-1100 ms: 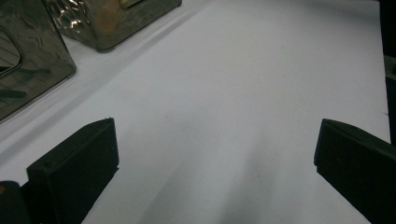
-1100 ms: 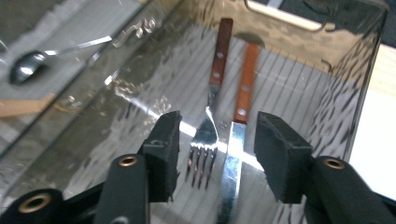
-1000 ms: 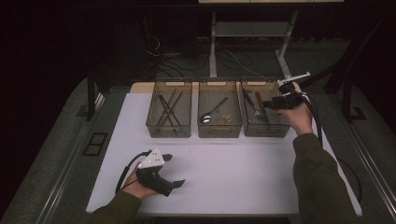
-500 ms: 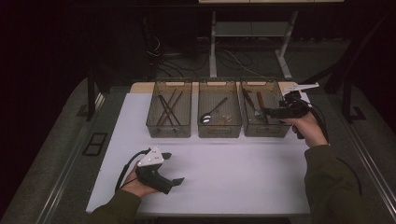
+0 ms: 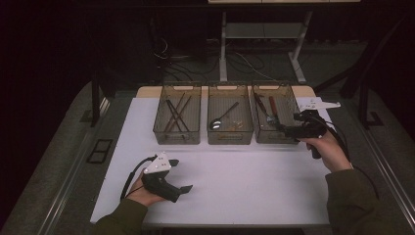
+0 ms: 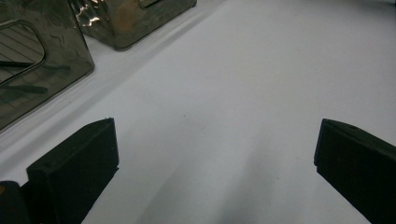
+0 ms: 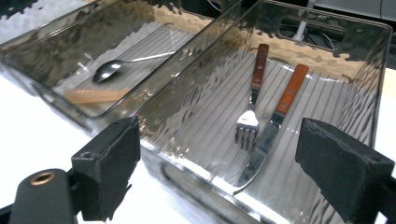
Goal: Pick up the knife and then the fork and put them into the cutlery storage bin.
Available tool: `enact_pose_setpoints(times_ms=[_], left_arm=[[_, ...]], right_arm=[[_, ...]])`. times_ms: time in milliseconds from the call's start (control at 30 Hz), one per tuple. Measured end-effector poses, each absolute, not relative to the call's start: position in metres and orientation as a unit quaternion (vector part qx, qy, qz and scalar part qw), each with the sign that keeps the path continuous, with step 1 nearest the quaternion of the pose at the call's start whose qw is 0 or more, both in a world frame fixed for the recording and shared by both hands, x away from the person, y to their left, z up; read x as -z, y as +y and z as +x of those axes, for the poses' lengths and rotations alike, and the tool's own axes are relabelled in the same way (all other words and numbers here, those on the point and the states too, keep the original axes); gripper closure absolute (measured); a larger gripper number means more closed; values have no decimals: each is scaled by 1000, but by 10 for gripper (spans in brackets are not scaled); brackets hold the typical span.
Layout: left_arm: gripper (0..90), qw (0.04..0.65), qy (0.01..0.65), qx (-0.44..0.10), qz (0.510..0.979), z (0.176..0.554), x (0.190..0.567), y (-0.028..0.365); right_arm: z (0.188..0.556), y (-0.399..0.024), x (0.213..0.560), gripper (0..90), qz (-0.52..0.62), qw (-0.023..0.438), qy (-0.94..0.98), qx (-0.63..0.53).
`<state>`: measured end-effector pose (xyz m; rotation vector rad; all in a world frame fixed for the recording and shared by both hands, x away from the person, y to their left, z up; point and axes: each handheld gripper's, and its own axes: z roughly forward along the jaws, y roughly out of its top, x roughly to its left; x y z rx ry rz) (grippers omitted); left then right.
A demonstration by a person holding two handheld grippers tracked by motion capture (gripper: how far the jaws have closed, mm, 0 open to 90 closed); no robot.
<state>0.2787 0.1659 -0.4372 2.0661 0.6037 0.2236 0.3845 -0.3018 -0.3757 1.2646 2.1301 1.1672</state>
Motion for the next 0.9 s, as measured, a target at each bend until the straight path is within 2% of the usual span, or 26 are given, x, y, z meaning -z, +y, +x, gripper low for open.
enact_pose_setpoints(times_ms=[900], left_arm=[[0,480,255,-83,835,273,436,165]], right_arm=[[304,-293,419,140,378,152,798,-444]])
